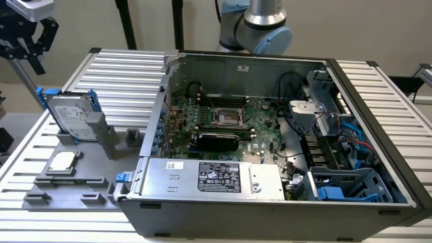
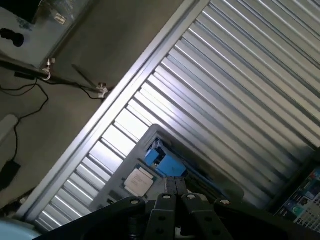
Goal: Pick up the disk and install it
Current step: 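Pick up the disk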
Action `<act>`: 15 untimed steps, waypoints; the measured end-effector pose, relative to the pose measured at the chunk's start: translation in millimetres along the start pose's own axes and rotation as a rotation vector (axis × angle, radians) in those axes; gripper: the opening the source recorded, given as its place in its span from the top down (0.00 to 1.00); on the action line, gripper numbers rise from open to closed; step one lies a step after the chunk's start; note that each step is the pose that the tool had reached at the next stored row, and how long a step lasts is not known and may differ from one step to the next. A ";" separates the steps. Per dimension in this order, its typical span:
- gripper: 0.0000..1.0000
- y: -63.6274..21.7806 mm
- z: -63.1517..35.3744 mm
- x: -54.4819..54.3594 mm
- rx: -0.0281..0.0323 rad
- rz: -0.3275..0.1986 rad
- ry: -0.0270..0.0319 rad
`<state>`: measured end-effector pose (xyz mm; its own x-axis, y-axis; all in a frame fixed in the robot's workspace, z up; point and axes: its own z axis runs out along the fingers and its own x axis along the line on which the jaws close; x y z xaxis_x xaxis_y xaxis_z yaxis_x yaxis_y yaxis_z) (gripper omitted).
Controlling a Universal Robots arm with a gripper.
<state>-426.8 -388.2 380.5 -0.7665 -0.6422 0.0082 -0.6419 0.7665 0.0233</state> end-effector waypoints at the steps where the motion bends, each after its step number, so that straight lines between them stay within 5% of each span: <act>1: 0.89 0.0 0.1 0.0 0.0002 -0.020 0.0005; 15: 0.89 0.0 1.1 0.0 0.0022 -0.274 0.0063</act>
<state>-426.8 -388.1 379.4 -0.5645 -0.8254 0.0082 -0.8251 0.5645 0.0233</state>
